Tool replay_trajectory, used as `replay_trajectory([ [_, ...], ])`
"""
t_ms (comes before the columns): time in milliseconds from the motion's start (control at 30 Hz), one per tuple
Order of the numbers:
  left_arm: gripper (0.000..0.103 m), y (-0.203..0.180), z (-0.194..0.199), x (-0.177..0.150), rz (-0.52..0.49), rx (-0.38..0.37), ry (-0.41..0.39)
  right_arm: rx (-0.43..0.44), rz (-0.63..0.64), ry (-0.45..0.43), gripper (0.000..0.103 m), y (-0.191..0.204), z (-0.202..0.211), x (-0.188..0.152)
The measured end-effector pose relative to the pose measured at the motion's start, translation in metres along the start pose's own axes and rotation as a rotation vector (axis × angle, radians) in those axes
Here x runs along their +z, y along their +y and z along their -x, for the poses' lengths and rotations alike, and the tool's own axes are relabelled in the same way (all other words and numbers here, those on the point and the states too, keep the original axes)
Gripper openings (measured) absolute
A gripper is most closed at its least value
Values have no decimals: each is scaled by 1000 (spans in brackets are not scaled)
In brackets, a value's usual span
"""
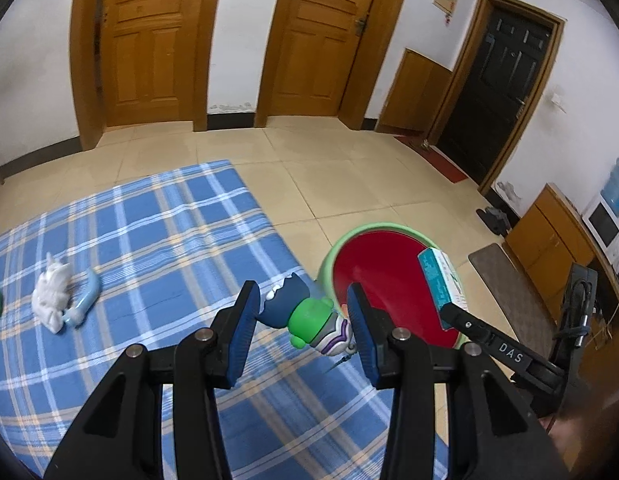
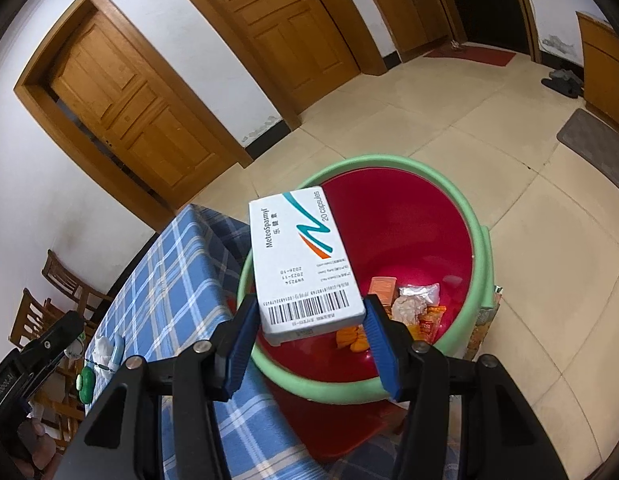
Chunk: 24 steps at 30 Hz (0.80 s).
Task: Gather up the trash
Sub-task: 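Carry the toy figure and medicine box over the red bucket, then open both tools over the bucket to drop toy and box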
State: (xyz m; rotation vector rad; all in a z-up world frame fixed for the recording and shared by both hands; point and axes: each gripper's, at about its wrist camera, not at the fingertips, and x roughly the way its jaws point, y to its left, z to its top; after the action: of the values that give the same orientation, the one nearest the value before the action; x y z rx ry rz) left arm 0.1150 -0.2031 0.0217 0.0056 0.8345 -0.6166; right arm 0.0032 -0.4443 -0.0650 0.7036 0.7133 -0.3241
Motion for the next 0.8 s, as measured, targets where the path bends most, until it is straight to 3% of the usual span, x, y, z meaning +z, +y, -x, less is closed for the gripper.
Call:
replay_trajectory([
  [567, 42, -62, -64, 13, -133, -44, 46, -23, -94, 52, 56, -40, -24, 11],
  [800, 42, -69, -83, 7, -137, -49, 84, -27, -119, 59, 57, -50, -29, 12],
])
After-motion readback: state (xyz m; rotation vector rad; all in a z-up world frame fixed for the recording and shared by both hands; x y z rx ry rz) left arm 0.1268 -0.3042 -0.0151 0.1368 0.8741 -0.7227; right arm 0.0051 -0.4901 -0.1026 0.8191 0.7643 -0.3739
